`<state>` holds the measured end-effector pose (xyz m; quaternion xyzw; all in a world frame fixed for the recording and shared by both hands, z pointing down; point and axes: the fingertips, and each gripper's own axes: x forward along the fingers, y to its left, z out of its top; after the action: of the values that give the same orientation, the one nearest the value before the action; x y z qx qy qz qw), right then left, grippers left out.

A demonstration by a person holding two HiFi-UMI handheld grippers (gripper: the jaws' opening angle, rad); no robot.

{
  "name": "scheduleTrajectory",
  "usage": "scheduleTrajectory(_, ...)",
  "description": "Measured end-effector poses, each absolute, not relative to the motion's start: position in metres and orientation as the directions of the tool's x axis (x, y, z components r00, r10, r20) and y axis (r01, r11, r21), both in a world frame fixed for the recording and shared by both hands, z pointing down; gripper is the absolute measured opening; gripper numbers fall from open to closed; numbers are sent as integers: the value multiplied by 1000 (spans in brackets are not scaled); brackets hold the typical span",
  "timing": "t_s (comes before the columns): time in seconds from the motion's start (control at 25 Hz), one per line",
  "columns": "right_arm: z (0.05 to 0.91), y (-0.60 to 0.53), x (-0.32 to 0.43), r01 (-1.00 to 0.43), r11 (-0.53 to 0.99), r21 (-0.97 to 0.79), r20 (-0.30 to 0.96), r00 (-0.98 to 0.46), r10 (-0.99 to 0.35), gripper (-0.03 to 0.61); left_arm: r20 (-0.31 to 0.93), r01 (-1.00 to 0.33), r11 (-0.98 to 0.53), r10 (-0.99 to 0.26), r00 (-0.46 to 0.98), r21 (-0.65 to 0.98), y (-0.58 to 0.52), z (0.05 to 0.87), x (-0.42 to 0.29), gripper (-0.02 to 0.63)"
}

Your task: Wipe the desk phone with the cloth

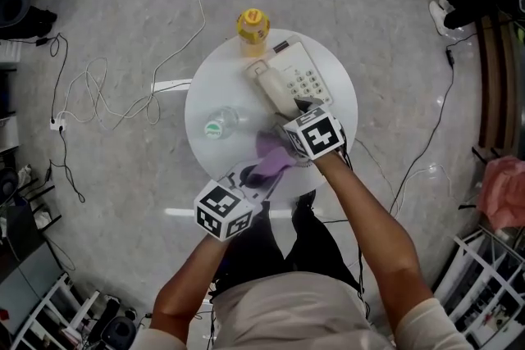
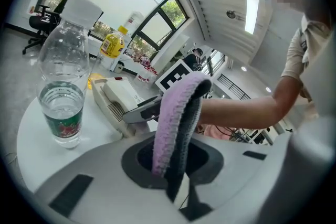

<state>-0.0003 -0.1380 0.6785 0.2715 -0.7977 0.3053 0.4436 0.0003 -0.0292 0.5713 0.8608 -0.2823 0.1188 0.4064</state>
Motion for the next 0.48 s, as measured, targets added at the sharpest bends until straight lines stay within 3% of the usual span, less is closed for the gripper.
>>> scheduleTrajectory(0.48, 676, -148, -22, -712, 671, -206, 887, -425, -179, 207, 438, -593, -496, -401, 804, 634, -24, 576, -12, 35)
